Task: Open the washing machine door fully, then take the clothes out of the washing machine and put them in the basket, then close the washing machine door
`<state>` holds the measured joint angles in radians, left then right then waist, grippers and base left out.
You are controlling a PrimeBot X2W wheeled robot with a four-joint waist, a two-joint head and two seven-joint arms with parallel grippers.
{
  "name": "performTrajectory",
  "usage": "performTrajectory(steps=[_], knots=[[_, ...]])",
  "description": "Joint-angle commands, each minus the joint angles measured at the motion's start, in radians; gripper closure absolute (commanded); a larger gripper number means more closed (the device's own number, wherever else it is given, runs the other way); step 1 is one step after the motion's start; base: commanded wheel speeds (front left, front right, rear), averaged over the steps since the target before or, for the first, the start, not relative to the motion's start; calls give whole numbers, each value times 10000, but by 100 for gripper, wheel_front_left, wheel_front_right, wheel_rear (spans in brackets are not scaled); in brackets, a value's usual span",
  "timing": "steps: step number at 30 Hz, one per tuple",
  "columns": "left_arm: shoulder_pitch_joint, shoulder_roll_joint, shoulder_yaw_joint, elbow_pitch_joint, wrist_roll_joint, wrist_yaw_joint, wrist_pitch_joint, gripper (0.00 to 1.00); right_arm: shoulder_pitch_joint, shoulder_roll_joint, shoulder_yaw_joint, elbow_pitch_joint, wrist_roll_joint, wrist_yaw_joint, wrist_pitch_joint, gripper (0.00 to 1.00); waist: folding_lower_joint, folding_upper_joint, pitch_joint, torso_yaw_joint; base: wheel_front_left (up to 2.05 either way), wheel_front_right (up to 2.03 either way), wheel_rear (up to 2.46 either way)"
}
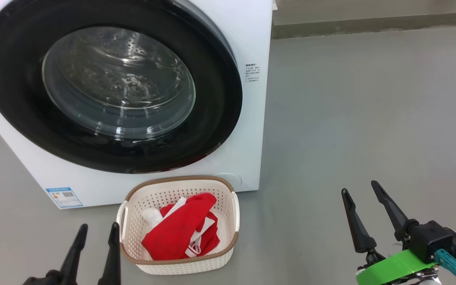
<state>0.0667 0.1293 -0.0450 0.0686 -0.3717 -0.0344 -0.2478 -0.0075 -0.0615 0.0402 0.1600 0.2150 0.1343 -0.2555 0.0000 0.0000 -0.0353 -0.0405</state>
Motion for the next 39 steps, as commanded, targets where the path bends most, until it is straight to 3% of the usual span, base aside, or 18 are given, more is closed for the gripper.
performTrajectory(steps=[1, 9, 10, 18, 22, 26, 39], knots=[[-169, 182, 371, -327, -20, 91, -66, 0, -110, -28, 196, -392, -85, -36, -63, 0, 0, 0, 27, -17, 0, 0, 0], [-120, 277, 298, -460, 72, 213, 20, 0, 107, 19, 140, -788, -103, -36, -63, 0, 0, 0, 94, 2, 0, 0, 0], [5, 107, -42, -182, 27, 176, 54, 100, 267, 54, -19, -502, 0, 0, 0, 100, 0, 0, 94, 2, 0, 0, 0], [94, -161, -142, 511, -255, 149, 172, 100, 490, 104, 58, 176, 342, 1, 63, 100, 2, 0, 102, 14, 0, 0, 0], [43, -182, -83, 542, -651, 112, 288, 100, 452, 81, 32, 184, 814, 0, 161, 100, 23, 0, 90, 27, 0, 0, 0], [-31, -207, -15, 599, -1146, 67, 426, 100, 388, 56, 2, 222, 1400, -2, 282, 100, 1, 0, 120, 43, 0, 0, 0], [-233, -274, 165, 735, -2428, -51, 786, 100, 224, 5, -95, 296, 2897, -6, 607, 100, 0, 0, 154, 84, 0, 0, 0]])
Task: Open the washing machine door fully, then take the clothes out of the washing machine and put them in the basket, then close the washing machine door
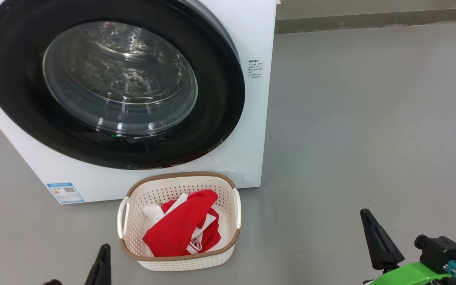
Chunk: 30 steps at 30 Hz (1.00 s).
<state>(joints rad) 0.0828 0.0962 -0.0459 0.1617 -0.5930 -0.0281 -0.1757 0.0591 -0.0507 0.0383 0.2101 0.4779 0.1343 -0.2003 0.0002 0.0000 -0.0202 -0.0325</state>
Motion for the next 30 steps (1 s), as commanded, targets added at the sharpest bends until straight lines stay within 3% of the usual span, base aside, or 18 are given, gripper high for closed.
performTrajectory(steps=[1, 30], knots=[[-410, 53, 189, -186, -314, -123, 93, 100, -454, -106, -84, -199, 383, -6, 81, 100, -2, 0, 4, 7, 0, 0, 0], [-832, -91, 587, 102, -3081, -377, 882, 100, -785, -167, -360, -53, 3564, -14, 837, 100, -2, 0, 68, 96, 0, 0, 0]])
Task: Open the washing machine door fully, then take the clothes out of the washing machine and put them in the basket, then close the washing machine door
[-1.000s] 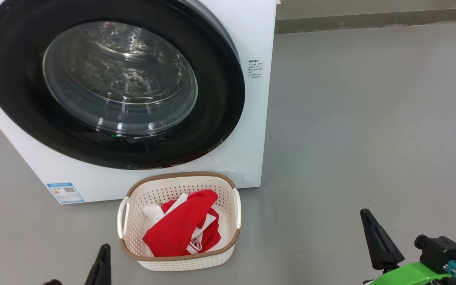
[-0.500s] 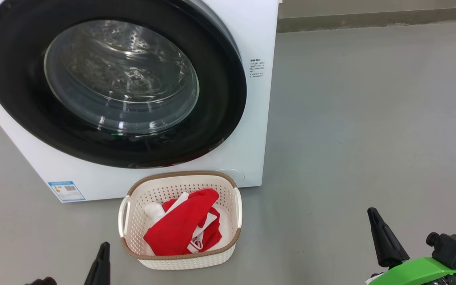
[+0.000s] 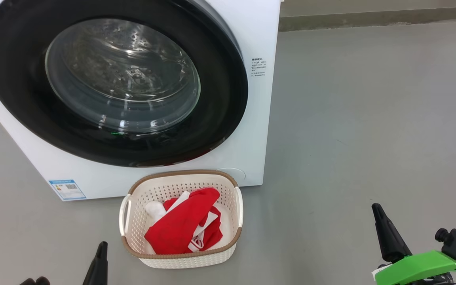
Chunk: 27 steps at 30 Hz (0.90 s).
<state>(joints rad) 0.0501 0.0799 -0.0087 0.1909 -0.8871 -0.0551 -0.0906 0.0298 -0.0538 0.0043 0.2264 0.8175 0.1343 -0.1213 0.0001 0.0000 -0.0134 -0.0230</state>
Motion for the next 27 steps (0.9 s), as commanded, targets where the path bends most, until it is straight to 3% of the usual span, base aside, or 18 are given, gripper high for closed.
performTrajectory(steps=[1, 27], knots=[[-520, 66, 230, -179, -238, -116, 59, 100, -504, -138, -31, -211, 281, -15, 75, 100, -1, 0, 3, 4, 0, 0, 0], [-897, -62, 587, 78, -2708, -342, 764, 100, -803, -155, -330, -76, 3076, -22, 792, 100, -1, 0, 60, 84, 0, 0, 0]])
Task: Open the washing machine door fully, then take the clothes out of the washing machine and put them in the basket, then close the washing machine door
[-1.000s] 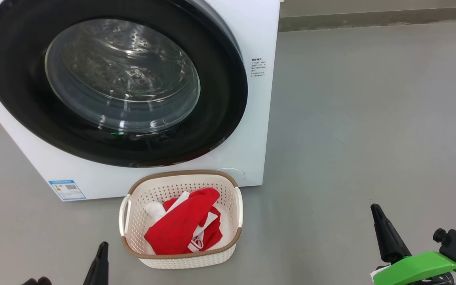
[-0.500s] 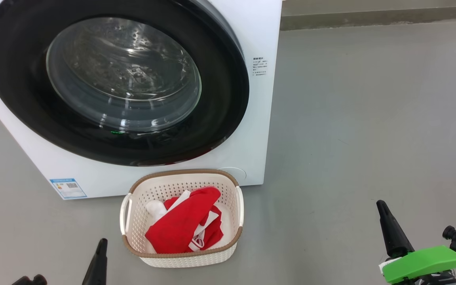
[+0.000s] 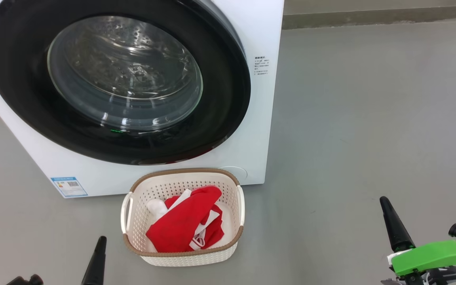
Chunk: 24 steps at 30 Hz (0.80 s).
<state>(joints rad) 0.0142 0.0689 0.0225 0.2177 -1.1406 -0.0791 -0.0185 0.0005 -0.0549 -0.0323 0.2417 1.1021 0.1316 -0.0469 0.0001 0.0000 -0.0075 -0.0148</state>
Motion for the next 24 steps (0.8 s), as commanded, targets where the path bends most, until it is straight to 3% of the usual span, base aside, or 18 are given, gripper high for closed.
performTrajectory(steps=[1, 24], knots=[[-553, 42, 288, -180, -272, -112, 71, 100, -523, -144, 23, -224, 342, 4, 78, 100, -1, 0, 4, 5, 0, 0, 0], [-915, -81, 627, 66, -2646, -330, 745, 100, -813, -139, -293, -94, 3000, -3, 790, 100, -1, 0, 59, 82, 0, 0, 0]])
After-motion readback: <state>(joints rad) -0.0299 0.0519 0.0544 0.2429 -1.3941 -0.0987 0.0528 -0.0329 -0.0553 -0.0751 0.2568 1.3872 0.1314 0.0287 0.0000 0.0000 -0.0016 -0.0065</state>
